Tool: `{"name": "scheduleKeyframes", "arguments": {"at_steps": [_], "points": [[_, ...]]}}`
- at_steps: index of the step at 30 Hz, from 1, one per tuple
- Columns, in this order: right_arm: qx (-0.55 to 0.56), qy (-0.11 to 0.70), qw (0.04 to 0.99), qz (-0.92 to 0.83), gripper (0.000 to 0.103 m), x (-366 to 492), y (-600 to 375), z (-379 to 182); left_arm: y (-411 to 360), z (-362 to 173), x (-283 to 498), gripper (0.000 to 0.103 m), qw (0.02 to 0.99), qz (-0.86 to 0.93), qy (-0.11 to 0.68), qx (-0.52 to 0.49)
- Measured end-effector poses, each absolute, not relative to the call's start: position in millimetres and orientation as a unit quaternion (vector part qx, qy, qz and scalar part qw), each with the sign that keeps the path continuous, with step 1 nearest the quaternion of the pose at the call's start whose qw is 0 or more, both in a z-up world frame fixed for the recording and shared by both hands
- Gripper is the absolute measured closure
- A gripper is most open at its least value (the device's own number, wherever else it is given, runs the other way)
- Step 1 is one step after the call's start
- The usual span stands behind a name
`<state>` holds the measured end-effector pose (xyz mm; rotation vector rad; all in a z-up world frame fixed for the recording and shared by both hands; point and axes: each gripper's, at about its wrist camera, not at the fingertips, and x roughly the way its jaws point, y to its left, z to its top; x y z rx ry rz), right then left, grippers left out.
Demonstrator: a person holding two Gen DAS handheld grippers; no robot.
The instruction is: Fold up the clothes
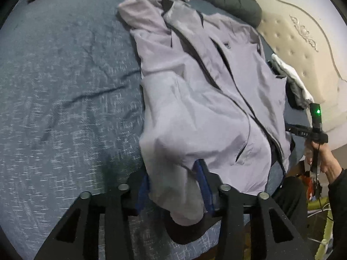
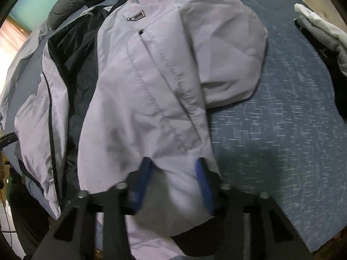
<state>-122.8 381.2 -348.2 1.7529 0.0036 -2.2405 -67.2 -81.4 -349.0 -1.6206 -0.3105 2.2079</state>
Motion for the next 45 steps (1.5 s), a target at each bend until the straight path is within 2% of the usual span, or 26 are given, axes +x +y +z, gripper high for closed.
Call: {"name": "scheduleKeyframes", "arguments": {"at_steps": [1,2,4,13,18,22,25,28,30,31,32,34,37,41,45], "points": [[0.61,0.0,0.152,-0.778,0.087,-123,379,-349,-78,-352,-69,0.088,0.192,0.784,-0.109,-0.58],[0.611,-0.006,0.156,-0.776,0.092,-123,376,-348,-75,-352,-70,0.09,0.191,0.784,-0.107,-0.581],[0.617,-0.029,0.166,-0.769,0.098,-124,371,-346,-73,-350,-72,0.095,0.19,0.785,-0.111,-0.58],[0.601,-0.106,0.248,-0.753,0.1,-121,319,-302,-104,-300,-73,0.098,0.163,0.811,-0.118,-0.55],[0.621,-0.075,0.21,-0.751,0.099,-113,319,-311,-130,-302,-67,0.097,0.138,0.803,-0.125,-0.566],[0.641,-0.074,0.163,-0.746,0.093,-105,349,-321,-132,-307,-64,0.095,0.12,0.799,-0.121,-0.576],[0.634,-0.051,0.137,-0.759,0.079,-99,364,-304,-135,-298,-65,0.092,0.111,0.805,-0.126,-0.568],[0.609,-0.038,0.123,-0.783,0.078,-99,375,-274,-143,-279,-70,0.091,0.106,0.818,-0.129,-0.551],[0.587,-0.046,0.127,-0.798,0.076,-107,377,-254,-149,-263,-80,0.083,0.098,0.828,-0.132,-0.536],[0.574,-0.049,0.13,-0.807,0.072,-111,377,-244,-151,-259,-87,0.081,0.099,0.831,-0.131,-0.532],[0.562,-0.052,0.133,-0.815,0.063,-117,376,-236,-152,-255,-93,0.079,0.099,0.833,-0.13,-0.528],[0.544,-0.051,0.149,-0.824,0.055,-138,363,-226,-155,-247,-106,0.078,0.101,0.838,-0.127,-0.521],[0.529,-0.041,0.168,-0.831,0.055,-167,336,-223,-144,-245,-131,0.076,0.112,0.84,-0.118,-0.518],[0.514,-0.017,0.185,-0.838,0.055,-207,310,-225,-131,-250,-173,0.063,0.124,0.839,-0.12,-0.515],[0.503,0.019,0.183,-0.845,0.053,-250,299,-231,-125,-268,-222,0.063,0.118,0.838,-0.12,-0.519]]}}
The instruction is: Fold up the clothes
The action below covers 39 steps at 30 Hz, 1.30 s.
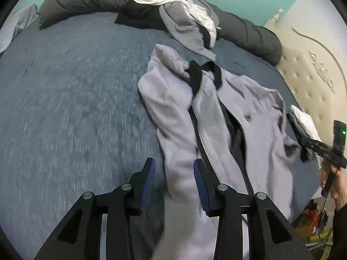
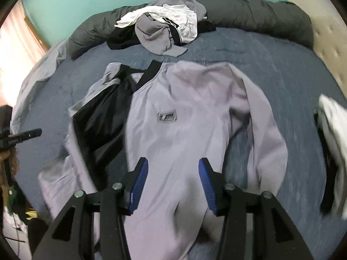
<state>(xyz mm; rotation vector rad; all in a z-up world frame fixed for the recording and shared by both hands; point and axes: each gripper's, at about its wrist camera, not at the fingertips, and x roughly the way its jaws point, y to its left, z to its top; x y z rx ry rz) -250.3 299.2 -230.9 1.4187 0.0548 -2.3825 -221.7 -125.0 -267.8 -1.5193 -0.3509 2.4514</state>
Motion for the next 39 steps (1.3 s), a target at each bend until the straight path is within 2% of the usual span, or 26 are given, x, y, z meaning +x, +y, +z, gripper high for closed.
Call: {"name": "scheduleKeyframes", "arguments": {"at_steps": [4,8,13,15,19,26,28,30,31,32,33,35,37,39], "points": [[0.498,0.025,0.166,-0.851,0.052,-296,312,-239,-129,-286,-273,0.063,0.111,0.838,-0.133,-0.517],[0.487,0.031,0.149,-0.86,0.045,-337,327,-242,-139,-304,-312,0.06,0.098,0.836,-0.139,-0.522],[0.485,0.041,0.131,-0.863,0.045,-376,338,-246,-154,-328,-352,0.058,0.09,0.832,-0.147,-0.527],[0.485,0.051,0.126,-0.864,0.044,-389,338,-248,-158,-334,-362,0.048,0.087,0.832,-0.153,-0.526],[0.472,0.067,0.14,-0.868,0.042,-408,328,-247,-163,-346,-379,0.046,0.091,0.828,-0.169,-0.527],[0.478,0.154,0.162,-0.849,0.041,-431,285,-264,-164,-366,-397,0.047,0.108,0.818,-0.192,-0.532],[0.486,0.162,0.163,-0.843,0.041,-436,281,-271,-163,-370,-399,0.053,0.119,0.816,-0.197,-0.531],[0.495,0.169,0.166,-0.836,0.041,-440,279,-278,-158,-373,-399,0.075,0.129,0.815,-0.188,-0.532],[0.5,0.176,0.172,-0.831,0.043,-440,277,-282,-156,-374,-399,0.081,0.134,0.815,-0.183,-0.533],[0.504,0.182,0.178,-0.825,0.05,-440,276,-286,-154,-376,-399,0.095,0.138,0.815,-0.179,-0.533],[0.509,0.188,0.184,-0.82,0.056,-440,275,-290,-153,-376,-398,0.1,0.14,0.816,-0.176,-0.533],[0.517,0.198,0.186,-0.812,0.081,-437,275,-298,-150,-376,-397,0.1,0.145,0.817,-0.169,-0.532],[0.518,0.199,0.184,-0.812,0.095,-433,277,-301,-149,-370,-394,0.101,0.147,0.823,-0.165,-0.524],[0.514,0.195,0.18,-0.816,0.099,-430,280,-301,-150,-359,-391,0.101,0.146,0.833,-0.155,-0.511]]}}
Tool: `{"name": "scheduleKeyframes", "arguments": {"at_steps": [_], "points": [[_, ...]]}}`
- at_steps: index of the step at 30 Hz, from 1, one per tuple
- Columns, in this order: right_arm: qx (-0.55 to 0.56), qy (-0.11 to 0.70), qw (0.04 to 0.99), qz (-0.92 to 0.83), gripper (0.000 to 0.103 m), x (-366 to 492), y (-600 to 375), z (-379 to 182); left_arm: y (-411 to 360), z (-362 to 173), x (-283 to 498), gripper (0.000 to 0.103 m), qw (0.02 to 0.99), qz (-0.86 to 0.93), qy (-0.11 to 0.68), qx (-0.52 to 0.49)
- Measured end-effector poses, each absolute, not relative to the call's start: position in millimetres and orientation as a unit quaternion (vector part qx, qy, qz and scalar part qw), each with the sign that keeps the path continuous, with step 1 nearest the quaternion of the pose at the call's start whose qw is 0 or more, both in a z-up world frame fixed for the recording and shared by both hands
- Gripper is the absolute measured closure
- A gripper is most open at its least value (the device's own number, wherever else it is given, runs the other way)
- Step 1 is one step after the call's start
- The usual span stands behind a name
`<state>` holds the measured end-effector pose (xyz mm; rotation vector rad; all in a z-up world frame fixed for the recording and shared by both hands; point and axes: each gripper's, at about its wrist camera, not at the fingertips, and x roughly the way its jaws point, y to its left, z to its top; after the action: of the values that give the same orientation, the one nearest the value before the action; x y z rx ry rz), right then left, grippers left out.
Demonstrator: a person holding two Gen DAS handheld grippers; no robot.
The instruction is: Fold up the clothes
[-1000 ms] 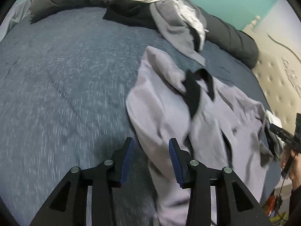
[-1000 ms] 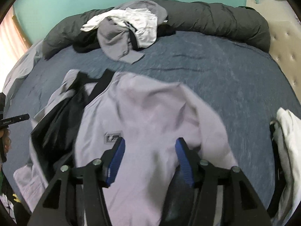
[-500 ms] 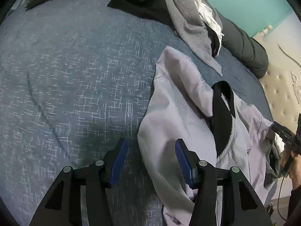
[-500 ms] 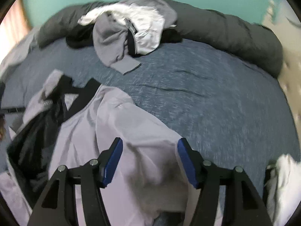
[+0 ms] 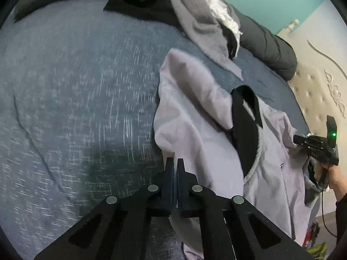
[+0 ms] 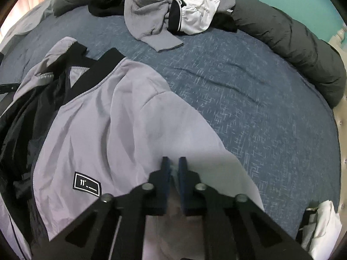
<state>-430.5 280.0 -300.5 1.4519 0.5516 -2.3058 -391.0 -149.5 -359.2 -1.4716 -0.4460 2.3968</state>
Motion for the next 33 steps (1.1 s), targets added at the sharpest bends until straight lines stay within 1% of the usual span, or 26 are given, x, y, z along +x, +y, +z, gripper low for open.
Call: {"name": "scheduleKeyframes", "arguments": {"at_steps": [4,9,14,19,22,24,28,33], "points": [[0.488,0.178,0.149,-0.841,0.101,-431,295,-282,-162,-327,-380,0.101,0.133,0.856,-0.149,-0.477],[0.463,0.156,0.114,-0.865,0.102,-433,316,-255,-201,-275,-364,0.102,0.093,0.889,-0.151,-0.422],[0.443,0.138,0.075,-0.883,0.102,-431,337,-236,-253,-228,-349,0.102,0.025,0.913,-0.154,-0.378],[0.434,0.116,0.036,-0.893,0.102,-433,357,-225,-310,-199,-332,0.102,-0.05,0.922,-0.16,-0.348],[0.44,0.11,0.019,-0.891,0.102,-436,364,-227,-346,-197,-319,0.101,-0.094,0.918,-0.174,-0.344],[0.447,0.102,0.016,-0.889,0.102,-438,365,-231,-365,-207,-313,0.102,-0.12,0.908,-0.192,-0.352],[0.453,0.096,0.02,-0.886,0.102,-439,362,-237,-370,-246,-320,0.101,-0.114,0.886,-0.198,-0.403],[0.459,0.115,0.026,-0.881,0.102,-440,350,-244,-348,-278,-340,0.098,-0.091,0.872,-0.198,-0.439]]}}
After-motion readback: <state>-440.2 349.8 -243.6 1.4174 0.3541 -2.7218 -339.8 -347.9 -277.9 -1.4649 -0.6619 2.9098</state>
